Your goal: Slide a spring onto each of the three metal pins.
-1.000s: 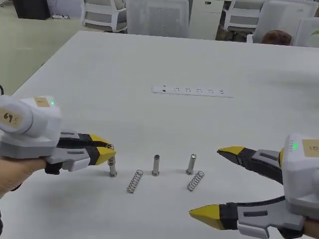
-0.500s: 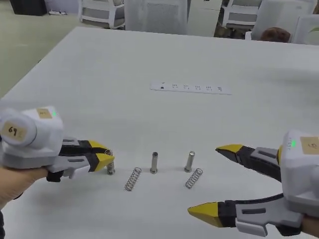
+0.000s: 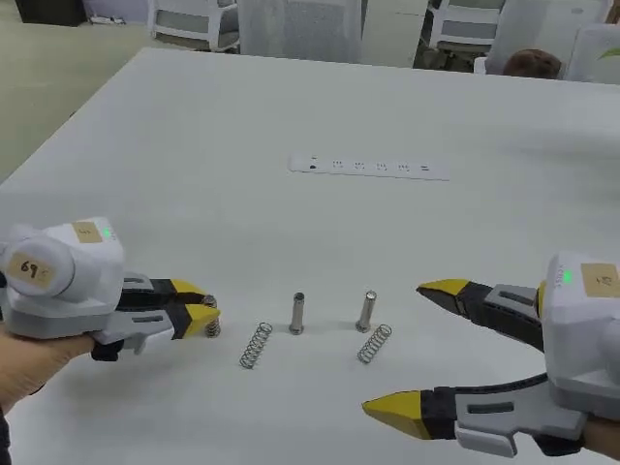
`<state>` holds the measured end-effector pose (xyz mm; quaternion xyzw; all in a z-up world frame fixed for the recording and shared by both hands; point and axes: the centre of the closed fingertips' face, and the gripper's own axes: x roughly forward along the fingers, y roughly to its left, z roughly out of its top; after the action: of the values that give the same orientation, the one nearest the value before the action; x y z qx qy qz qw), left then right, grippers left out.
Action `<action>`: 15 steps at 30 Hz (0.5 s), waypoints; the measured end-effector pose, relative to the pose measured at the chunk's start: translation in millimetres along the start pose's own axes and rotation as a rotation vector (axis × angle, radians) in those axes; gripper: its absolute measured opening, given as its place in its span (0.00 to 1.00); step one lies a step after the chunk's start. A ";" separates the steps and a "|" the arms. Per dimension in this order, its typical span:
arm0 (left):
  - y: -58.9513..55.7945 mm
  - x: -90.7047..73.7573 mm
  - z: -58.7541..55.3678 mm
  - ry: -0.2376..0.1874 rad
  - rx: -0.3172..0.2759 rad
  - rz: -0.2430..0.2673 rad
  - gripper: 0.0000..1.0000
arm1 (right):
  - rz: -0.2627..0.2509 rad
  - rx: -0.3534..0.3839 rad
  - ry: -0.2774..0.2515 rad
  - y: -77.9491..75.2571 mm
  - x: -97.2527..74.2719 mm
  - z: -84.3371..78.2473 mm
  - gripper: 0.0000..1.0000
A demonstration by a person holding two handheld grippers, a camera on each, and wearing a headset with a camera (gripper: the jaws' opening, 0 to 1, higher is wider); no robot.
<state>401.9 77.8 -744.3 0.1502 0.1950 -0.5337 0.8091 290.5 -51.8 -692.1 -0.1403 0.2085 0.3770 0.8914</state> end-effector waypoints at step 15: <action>-1.6 -1.9 -4.9 0.014 -0.013 0.009 0.16 | 0.002 -0.002 0.008 0.3 -0.1 -1.6 0.76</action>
<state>399.0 80.9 -747.8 0.1497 0.2035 -0.5278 0.8110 289.8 -52.3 -693.5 -0.1426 0.2116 0.3776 0.8901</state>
